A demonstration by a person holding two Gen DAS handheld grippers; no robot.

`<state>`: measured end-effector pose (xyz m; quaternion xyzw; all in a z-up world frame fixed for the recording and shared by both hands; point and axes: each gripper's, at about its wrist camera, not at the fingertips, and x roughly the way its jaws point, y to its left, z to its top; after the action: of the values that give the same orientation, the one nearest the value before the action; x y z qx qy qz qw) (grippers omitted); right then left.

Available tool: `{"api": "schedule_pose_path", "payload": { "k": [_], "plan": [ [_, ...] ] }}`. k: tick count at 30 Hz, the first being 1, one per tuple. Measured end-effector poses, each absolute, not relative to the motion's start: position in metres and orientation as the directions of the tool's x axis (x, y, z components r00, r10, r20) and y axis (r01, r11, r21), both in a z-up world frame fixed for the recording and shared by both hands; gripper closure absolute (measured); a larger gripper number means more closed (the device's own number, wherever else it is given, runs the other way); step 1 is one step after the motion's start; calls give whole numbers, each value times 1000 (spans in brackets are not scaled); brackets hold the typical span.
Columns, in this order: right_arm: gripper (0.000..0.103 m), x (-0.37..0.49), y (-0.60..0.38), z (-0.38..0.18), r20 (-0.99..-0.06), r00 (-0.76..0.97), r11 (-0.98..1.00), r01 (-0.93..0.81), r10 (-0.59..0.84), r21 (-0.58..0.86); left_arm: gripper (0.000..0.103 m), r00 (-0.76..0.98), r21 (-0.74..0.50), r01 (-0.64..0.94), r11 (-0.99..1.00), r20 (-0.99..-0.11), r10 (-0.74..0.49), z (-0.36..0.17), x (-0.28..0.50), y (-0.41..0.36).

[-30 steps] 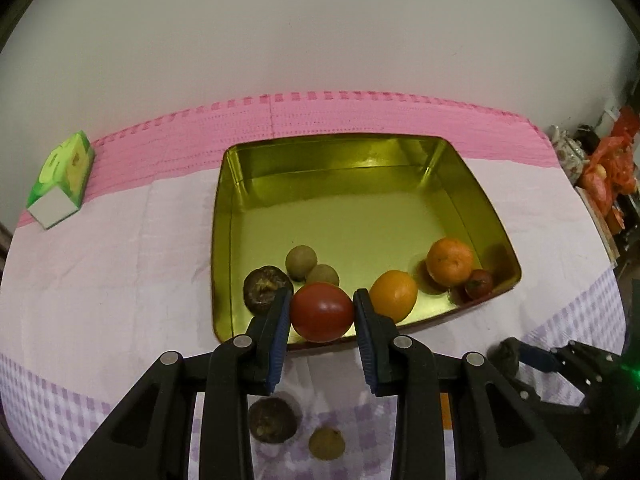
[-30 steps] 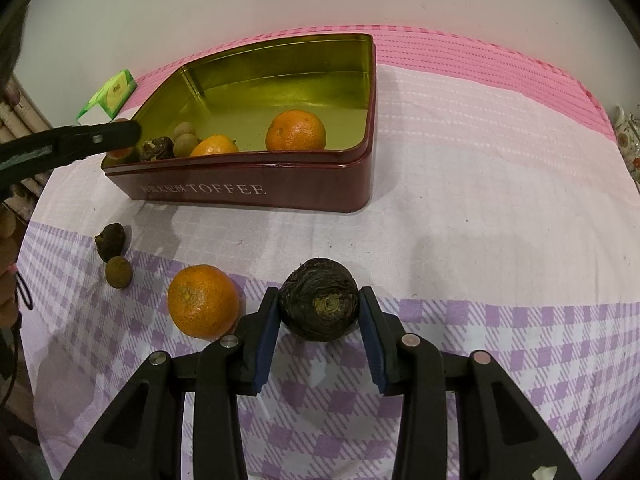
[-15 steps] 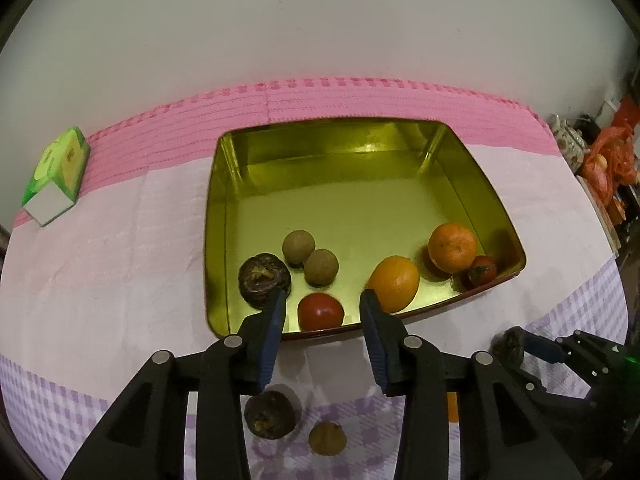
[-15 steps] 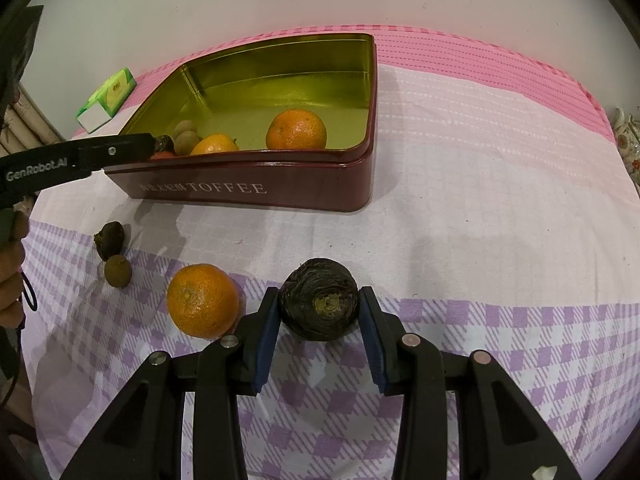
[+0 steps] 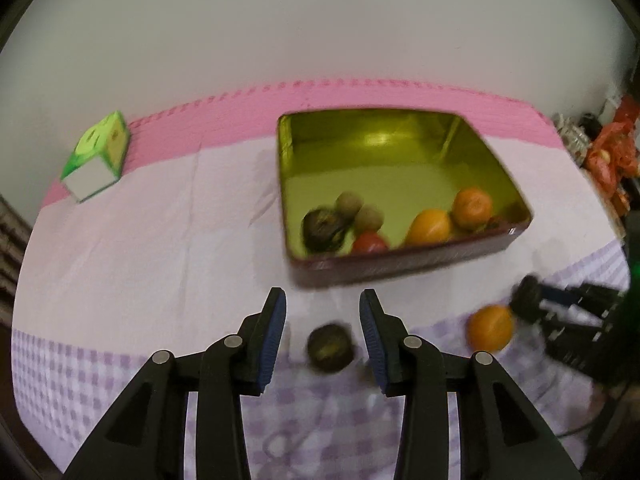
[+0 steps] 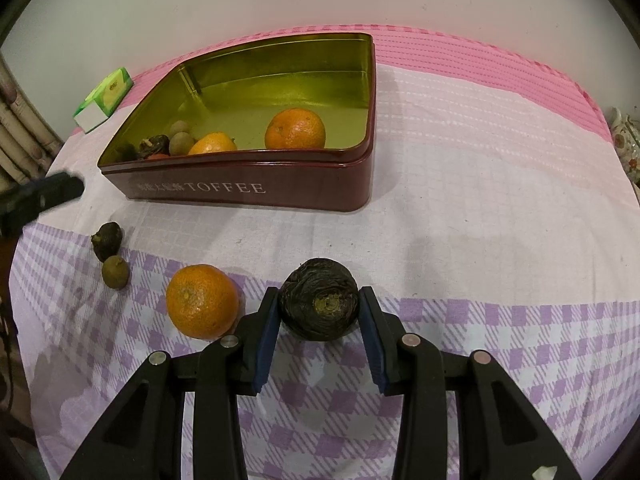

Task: Organize fruits
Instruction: 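Move the left tool back to a second dark wrinkled fruit and close on it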

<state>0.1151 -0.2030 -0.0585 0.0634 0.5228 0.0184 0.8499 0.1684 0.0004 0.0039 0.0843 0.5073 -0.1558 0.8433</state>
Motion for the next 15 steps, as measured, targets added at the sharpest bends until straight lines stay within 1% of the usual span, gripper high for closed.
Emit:
{"api": "schedule_pose_path", "payload": {
  "k": [5,15],
  "plan": [
    [67,116,-202,-58,-888,450,992,34,91,119,63,400,-1,354,935,-904,-152,-18,155,14],
    [67,116,-201,-58,-889,450,993,33,86,113,63,347,-24,397,918,-921,-174,-44,135,10]
  ]
}}
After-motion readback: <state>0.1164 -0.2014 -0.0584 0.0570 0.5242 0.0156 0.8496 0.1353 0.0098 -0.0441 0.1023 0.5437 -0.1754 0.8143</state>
